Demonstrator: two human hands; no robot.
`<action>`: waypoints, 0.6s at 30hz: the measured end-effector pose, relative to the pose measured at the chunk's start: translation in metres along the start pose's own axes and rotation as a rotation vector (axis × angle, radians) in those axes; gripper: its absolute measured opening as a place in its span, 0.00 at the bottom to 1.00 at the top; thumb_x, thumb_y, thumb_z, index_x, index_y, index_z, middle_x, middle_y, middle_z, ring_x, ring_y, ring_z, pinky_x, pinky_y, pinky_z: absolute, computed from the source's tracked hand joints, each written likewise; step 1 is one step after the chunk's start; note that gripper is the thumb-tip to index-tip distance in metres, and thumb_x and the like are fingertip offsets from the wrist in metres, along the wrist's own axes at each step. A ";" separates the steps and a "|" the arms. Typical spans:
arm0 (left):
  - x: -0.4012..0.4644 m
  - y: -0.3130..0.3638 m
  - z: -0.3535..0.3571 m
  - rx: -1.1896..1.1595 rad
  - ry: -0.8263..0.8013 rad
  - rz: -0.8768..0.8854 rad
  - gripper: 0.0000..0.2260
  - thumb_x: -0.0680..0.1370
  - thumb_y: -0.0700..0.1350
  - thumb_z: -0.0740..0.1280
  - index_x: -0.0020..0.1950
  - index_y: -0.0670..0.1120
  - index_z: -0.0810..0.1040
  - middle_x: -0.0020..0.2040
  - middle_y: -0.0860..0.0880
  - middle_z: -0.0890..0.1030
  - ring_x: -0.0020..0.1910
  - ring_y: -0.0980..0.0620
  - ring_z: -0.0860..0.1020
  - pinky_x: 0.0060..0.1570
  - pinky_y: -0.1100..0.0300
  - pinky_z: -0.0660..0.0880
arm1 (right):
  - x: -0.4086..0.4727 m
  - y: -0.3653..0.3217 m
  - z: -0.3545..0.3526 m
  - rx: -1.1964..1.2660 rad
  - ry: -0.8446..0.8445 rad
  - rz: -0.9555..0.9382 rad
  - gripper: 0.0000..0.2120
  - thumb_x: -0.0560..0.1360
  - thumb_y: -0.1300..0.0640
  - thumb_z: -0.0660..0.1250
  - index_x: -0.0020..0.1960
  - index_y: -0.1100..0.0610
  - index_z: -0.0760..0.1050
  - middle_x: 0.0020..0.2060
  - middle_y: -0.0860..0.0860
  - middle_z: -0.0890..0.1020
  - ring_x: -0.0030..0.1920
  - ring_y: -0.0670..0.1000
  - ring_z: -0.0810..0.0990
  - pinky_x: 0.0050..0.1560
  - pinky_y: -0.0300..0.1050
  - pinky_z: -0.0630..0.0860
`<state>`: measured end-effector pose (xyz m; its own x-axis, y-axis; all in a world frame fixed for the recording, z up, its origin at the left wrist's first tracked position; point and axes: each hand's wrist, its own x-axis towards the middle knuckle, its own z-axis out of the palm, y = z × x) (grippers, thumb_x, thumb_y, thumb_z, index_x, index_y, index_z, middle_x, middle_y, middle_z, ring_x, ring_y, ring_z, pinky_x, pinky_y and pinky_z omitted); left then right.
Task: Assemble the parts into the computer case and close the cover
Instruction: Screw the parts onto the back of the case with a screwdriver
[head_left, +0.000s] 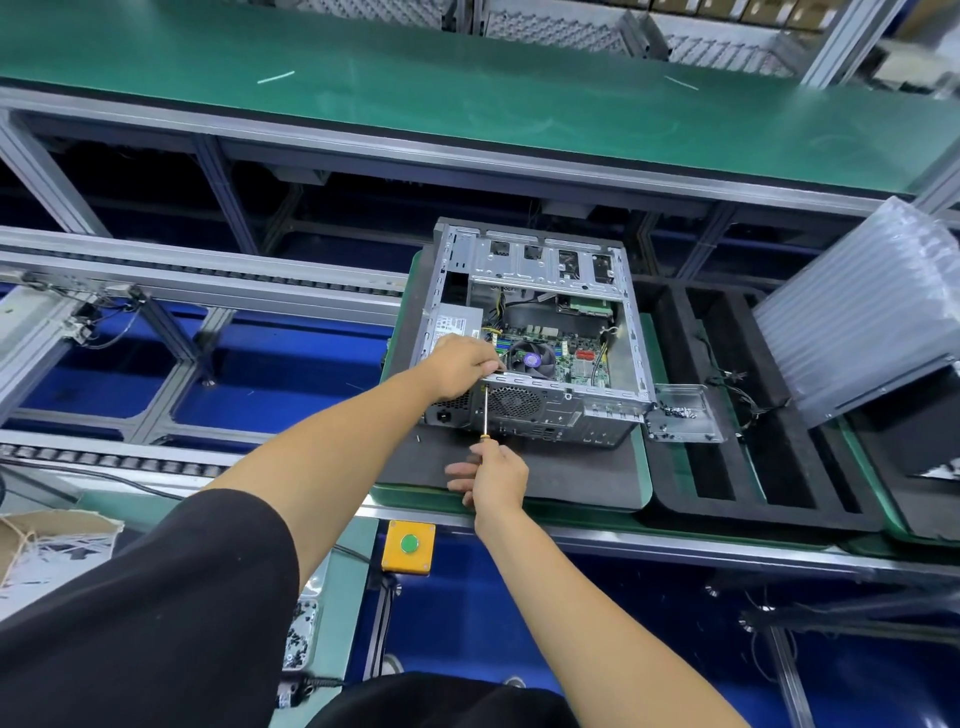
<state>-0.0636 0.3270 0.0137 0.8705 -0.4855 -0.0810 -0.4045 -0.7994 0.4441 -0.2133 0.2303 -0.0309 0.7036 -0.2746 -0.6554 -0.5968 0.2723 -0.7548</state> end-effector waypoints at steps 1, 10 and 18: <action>0.000 0.000 0.000 0.005 0.000 0.000 0.13 0.85 0.44 0.59 0.61 0.45 0.82 0.59 0.49 0.83 0.61 0.48 0.77 0.68 0.49 0.65 | 0.000 -0.002 0.000 0.013 0.026 0.027 0.07 0.79 0.58 0.63 0.46 0.61 0.77 0.28 0.52 0.82 0.19 0.49 0.69 0.22 0.39 0.62; 0.003 -0.004 0.005 0.009 0.005 -0.001 0.13 0.86 0.45 0.58 0.61 0.47 0.82 0.61 0.50 0.82 0.66 0.49 0.75 0.70 0.49 0.63 | -0.004 0.000 -0.001 0.087 0.039 -0.010 0.06 0.80 0.61 0.67 0.46 0.62 0.74 0.30 0.56 0.80 0.22 0.49 0.76 0.22 0.40 0.67; 0.004 -0.005 0.010 0.004 0.015 -0.014 0.13 0.86 0.44 0.58 0.61 0.49 0.82 0.61 0.52 0.81 0.68 0.50 0.74 0.69 0.52 0.60 | -0.004 -0.006 0.004 0.248 -0.049 0.223 0.08 0.77 0.60 0.66 0.39 0.58 0.73 0.26 0.51 0.78 0.21 0.47 0.65 0.20 0.36 0.58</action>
<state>-0.0612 0.3257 0.0027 0.8803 -0.4687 -0.0736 -0.3933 -0.8076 0.4394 -0.2103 0.2336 -0.0236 0.5872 -0.1402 -0.7972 -0.6304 0.5386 -0.5590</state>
